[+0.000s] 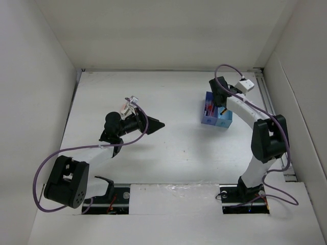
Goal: Sort the stationery into containers
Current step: Place the stationery in the storage box.
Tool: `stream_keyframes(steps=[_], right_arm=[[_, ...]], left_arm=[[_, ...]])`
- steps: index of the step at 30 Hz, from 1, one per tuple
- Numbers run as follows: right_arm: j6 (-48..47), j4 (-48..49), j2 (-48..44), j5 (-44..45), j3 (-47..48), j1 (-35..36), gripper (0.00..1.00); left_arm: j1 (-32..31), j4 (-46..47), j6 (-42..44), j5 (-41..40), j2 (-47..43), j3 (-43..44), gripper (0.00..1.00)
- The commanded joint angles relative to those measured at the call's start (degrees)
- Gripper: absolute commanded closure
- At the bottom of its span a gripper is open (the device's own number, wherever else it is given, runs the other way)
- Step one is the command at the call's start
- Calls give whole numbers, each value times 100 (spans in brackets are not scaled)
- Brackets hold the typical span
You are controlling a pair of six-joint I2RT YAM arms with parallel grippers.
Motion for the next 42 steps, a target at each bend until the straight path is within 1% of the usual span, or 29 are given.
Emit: stream_keyframes(steps=[1, 6, 16, 19, 22, 23, 26, 27, 30, 31, 32, 33, 34, 35, 36, 37, 38, 39, 40, 41, 42], right_arm=[[102, -229, 70, 335, 328, 54, 100], [155, -282, 315, 440, 380, 54, 100], [208, -282, 492, 388, 495, 107, 100], [261, -282, 596, 388, 495, 221, 96], [384, -344, 649, 388, 495, 274, 75], [436, -396, 650, 388, 495, 274, 61], [576, -458, 589, 388, 495, 326, 45], [577, -458, 536, 388, 495, 379, 36], [577, -458, 202, 441, 495, 441, 27], [507, -397, 97, 380, 495, 493, 27], [507, -266, -17, 318, 425, 572, 27], [411, -204, -271, 318, 337, 625, 27], [349, -142, -412, 239, 276, 677, 26], [288, -37, -562, 117, 197, 747, 26], [217, 242, -894, 46, -30, 931, 26], [-10, 445, -1071, -59, -172, 1046, 36], [-212, 708, -1247, -217, -330, 1160, 43], [-414, 1276, -1431, -697, -671, 1379, 55], [-738, 1543, -1764, -989, -831, 1477, 86], [-898, 1798, -1924, -1314, -989, 1565, 95], [-1039, 2036, -2065, -1917, -1139, 1644, 100]], left_arm=[[-11, 282, 45, 97, -5, -47, 24], [-11, 229, 45, 97, 48, 6, 24], [-11, 116, 98, 44, 100, 6, 24], [-11, 62, 159, -9, 100, 58, 24], [-11, -314, 343, -298, 39, 111, 24], [-11, -620, 405, -420, -31, 111, 26], [-11, -1219, 659, -1237, -189, 173, 26], [-11, -1586, 713, -1744, -329, 225, 26], [-11, -2054, 792, -2424, -628, 226, 28], [-11, -2117, 792, -2791, -708, 226, 28], [-11, -2169, 792, -2951, -778, 173, 28], [-11, -2231, 792, -3136, -840, 173, 32], [-11, -2397, 792, -3555, -945, 173, 34], [-11, -2494, 792, -3777, -946, 173, 36], [-11, -2600, 792, -4005, -998, 173, 37], [-11, -2827, 740, -4234, -998, 173, 42], [-11, -2934, 670, -4663, -998, 225, 44], [-11, -3039, 669, -4858, -998, 226, 46], [-11, -3145, 582, -5043, -998, 295, 47], [-11, -3346, 581, -5402, -929, 296, 47], [-11, -3452, 512, -5562, -832, 426, 47]])
